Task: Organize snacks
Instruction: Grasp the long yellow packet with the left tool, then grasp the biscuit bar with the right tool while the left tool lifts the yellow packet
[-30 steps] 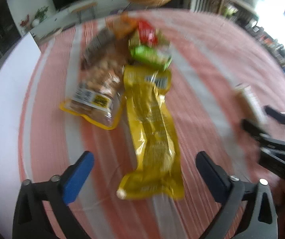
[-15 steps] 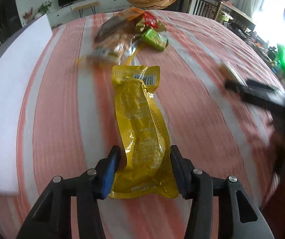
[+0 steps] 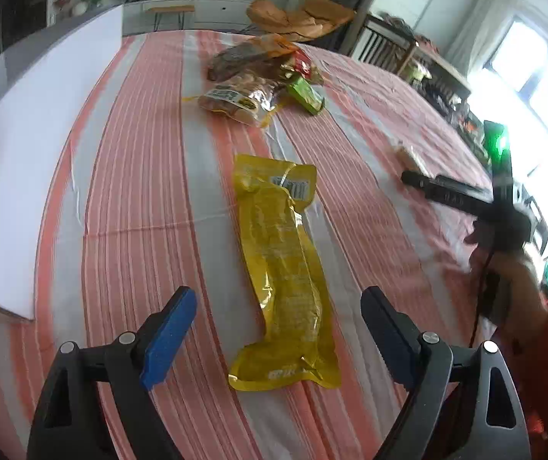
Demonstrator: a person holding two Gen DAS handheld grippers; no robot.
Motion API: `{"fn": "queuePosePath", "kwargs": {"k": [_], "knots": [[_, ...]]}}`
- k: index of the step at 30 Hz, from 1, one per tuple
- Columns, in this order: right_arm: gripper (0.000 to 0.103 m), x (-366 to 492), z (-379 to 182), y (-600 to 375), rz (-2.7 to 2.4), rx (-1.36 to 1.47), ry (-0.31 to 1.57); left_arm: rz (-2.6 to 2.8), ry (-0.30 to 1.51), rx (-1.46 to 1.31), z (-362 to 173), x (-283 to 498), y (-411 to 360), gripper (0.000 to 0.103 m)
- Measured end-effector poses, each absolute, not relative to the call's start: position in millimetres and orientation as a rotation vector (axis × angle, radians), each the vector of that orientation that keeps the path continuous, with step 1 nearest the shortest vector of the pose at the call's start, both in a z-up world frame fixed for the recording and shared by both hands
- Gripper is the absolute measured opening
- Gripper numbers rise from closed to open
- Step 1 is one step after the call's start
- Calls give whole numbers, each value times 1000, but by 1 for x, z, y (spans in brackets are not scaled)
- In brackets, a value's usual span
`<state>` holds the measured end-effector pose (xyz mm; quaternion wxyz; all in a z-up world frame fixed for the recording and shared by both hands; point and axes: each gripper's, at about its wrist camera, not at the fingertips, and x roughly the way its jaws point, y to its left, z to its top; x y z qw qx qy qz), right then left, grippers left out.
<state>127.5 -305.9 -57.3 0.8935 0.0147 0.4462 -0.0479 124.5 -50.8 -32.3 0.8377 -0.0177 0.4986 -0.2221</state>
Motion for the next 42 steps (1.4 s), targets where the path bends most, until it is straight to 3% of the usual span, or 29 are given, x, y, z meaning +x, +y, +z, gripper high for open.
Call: {"fn": "queuePosePath", "kwargs": {"k": [9, 10, 12, 13, 14, 21, 31, 35, 39, 40, 41, 42], "knots": [[87, 128, -58, -306, -97, 33, 927, -271, 1015, 289, -51, 124, -99, 89], [88, 128, -59, -306, -95, 34, 927, -275, 1026, 252, -52, 125, -95, 86], [91, 129, -60, -306, -88, 31, 932, -306, 1050, 161, -52, 126, -83, 69], [92, 129, -60, -306, -84, 28, 937, -294, 1036, 162, -50, 126, -80, 49], [92, 130, -60, -306, -79, 24, 946, -292, 1028, 170, -48, 126, -78, 46], [92, 145, -54, -313, -4, 20, 1169, -333, 1041, 12, -41, 123, -57, 41], [92, 158, -23, -377, 18, 392, 1232, -376, 1043, -156, -30, 123, -34, 41], [91, 166, -33, -350, 10, 206, 1317, -387, 1030, -159, -25, 117, -36, 41], [89, 171, -37, -317, 39, 68, 1258, -400, 1020, -168, -17, 115, -35, 41], [80, 173, -39, -311, 36, 35, 1250, -403, 1013, -175, -13, 114, -33, 41], [44, 173, -42, -306, 34, 10, 1252, -405, 1005, -182, -10, 113, -31, 41], [37, 173, -47, -302, 26, -4, 1280, -406, 1000, -188, -7, 112, -28, 41]]}}
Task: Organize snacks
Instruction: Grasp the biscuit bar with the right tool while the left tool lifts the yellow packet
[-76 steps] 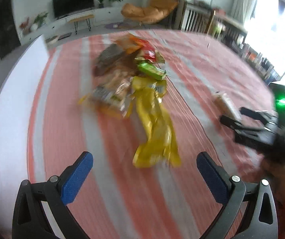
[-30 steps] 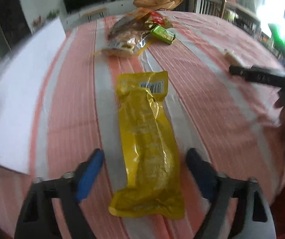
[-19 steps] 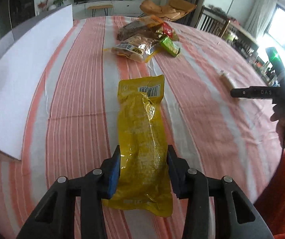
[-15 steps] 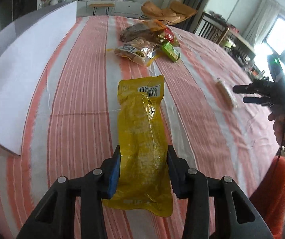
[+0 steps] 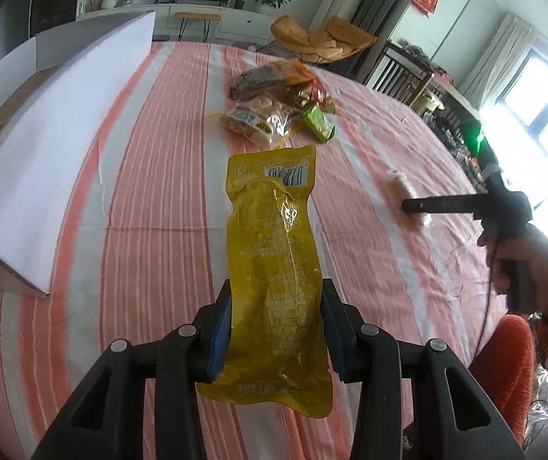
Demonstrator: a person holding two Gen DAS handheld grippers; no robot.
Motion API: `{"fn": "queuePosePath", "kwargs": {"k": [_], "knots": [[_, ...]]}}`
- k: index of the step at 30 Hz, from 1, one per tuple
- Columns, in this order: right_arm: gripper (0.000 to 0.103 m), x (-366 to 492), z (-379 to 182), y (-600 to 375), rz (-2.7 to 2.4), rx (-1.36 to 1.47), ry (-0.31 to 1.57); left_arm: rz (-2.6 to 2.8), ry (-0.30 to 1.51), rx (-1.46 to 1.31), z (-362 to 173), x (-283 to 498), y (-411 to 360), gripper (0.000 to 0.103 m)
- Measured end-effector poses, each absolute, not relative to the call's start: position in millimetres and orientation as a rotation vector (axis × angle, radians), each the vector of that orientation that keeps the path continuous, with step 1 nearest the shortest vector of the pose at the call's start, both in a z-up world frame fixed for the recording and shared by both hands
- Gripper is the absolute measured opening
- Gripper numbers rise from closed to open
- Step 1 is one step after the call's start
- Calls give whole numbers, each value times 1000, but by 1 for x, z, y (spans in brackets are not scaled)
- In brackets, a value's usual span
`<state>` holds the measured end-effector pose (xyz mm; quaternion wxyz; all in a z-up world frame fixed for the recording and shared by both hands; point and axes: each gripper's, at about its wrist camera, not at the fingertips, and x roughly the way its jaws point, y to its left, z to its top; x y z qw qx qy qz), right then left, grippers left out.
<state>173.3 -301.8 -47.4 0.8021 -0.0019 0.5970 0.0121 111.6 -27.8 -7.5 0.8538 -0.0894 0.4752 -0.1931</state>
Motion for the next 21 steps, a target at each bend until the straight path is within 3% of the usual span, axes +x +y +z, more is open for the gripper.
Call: {"fn": "queuePosePath", "kwargs": {"k": [1, 7, 14, 21], "knots": [[33, 172, -45, -302, 12, -19, 1262, -408, 989, -202, -3, 110, -24, 41], [33, 167, -36, -307, 32, 69, 1254, -437, 939, -303, 24, 113, 0, 41], [33, 172, 27, -292, 162, 270, 1143, -401, 855, -401, 67, 126, 49, 42], [33, 188, 108, -195, 413, 322, 1011, -211, 823, -402, 88, 159, 131, 41]]}}
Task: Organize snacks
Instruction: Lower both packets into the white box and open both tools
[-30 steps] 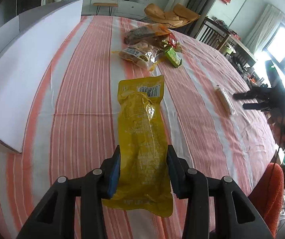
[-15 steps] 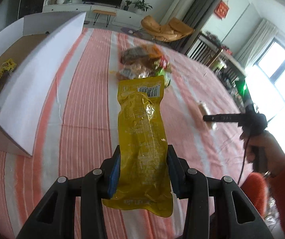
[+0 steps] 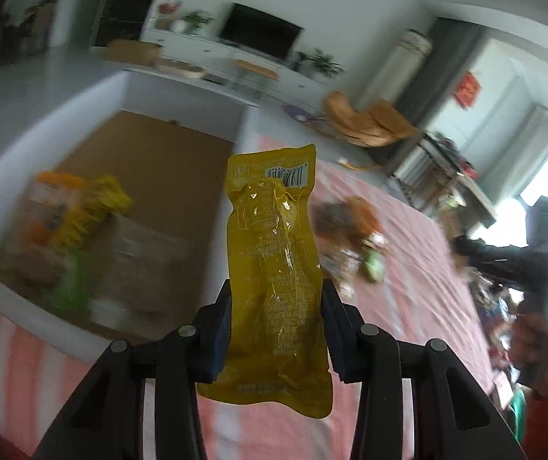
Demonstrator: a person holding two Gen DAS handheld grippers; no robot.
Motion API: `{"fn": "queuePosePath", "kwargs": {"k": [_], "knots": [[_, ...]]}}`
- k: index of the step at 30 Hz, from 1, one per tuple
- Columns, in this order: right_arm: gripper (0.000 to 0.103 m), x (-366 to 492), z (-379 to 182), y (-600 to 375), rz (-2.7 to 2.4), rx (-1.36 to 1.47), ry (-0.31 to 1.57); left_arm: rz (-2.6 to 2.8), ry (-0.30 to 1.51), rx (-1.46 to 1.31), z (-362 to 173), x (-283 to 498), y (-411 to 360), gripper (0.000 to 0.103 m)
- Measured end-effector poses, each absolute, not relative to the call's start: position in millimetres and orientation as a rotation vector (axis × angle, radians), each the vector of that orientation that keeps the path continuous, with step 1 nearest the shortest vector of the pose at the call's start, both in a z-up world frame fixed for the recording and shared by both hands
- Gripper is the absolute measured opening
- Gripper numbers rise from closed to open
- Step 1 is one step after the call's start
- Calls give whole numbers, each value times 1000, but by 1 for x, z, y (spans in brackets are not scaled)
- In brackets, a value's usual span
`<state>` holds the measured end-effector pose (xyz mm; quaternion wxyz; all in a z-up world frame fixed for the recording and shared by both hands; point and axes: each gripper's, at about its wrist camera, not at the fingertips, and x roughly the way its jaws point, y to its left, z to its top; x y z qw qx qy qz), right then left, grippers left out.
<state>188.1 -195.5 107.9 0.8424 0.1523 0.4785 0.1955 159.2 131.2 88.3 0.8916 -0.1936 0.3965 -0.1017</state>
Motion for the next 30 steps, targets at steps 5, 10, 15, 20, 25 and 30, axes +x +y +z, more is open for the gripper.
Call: {"fn": "queuePosePath", "kwargs": {"k": [5, 10, 15, 20, 25, 30], "knots": [[33, 211, 139, -98, 591, 333, 976, -37, 839, -350, 80, 179, 180, 42], [33, 225, 134, -9, 697, 288, 975, 74, 858, -293, 69, 194, 209, 44], [57, 231, 109, 47, 733, 228, 979, 148, 841, -286, 62, 200, 224, 102], [83, 218, 96, 38, 708, 177, 952, 136, 777, -291, 69, 184, 223, 103], [83, 202, 81, -15, 587, 85, 887, 17, 717, -288, 90, 160, 184, 103], [83, 182, 45, -110, 338, -48, 841, -211, 689, -225, 110, 130, 102, 103]]}}
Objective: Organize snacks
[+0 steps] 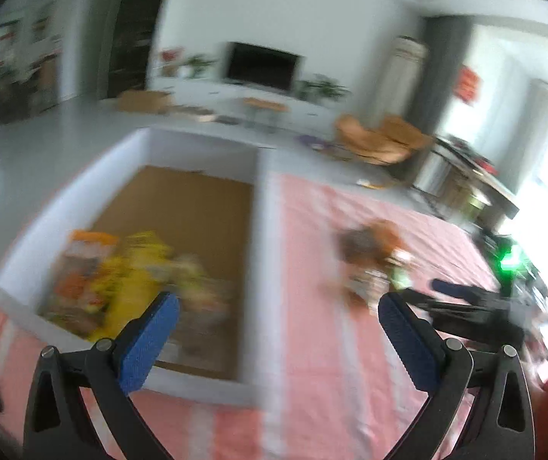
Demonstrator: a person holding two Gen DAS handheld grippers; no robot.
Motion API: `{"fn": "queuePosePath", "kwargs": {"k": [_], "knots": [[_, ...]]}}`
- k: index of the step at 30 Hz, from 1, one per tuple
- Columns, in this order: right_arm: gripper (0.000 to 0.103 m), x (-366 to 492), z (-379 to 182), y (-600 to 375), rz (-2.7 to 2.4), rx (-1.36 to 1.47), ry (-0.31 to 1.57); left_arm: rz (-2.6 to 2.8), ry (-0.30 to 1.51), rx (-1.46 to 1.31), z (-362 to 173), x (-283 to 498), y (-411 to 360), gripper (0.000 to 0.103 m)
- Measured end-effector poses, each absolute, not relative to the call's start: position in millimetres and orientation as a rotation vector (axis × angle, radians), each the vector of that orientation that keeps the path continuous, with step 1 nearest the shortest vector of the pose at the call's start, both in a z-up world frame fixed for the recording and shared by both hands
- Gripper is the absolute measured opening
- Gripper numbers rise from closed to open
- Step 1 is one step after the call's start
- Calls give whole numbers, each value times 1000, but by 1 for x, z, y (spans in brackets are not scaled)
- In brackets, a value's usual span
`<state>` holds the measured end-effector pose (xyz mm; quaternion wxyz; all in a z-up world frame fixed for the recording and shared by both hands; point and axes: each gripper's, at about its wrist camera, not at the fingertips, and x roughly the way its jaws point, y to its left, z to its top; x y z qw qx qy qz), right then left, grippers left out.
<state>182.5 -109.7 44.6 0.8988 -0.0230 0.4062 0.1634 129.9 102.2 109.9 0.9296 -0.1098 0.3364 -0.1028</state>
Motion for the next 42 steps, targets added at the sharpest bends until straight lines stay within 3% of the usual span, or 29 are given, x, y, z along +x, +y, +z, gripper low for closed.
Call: {"fn": "queuePosePath", "kwargs": {"k": [6, 16, 28, 42], "knots": [[83, 155, -16, -236, 73, 34, 946, -472, 747, -162, 105, 105, 9, 103], [82, 107, -44, -306, -103, 129, 915, -580, 988, 56, -5, 99, -99, 103], [90, 108, -55, -299, -102, 43, 920, -394, 1004, 146, -62, 125, -89, 103], [91, 107, -55, -301, -101, 43, 920, -372, 960, 187, -65, 125, -91, 103]]}}
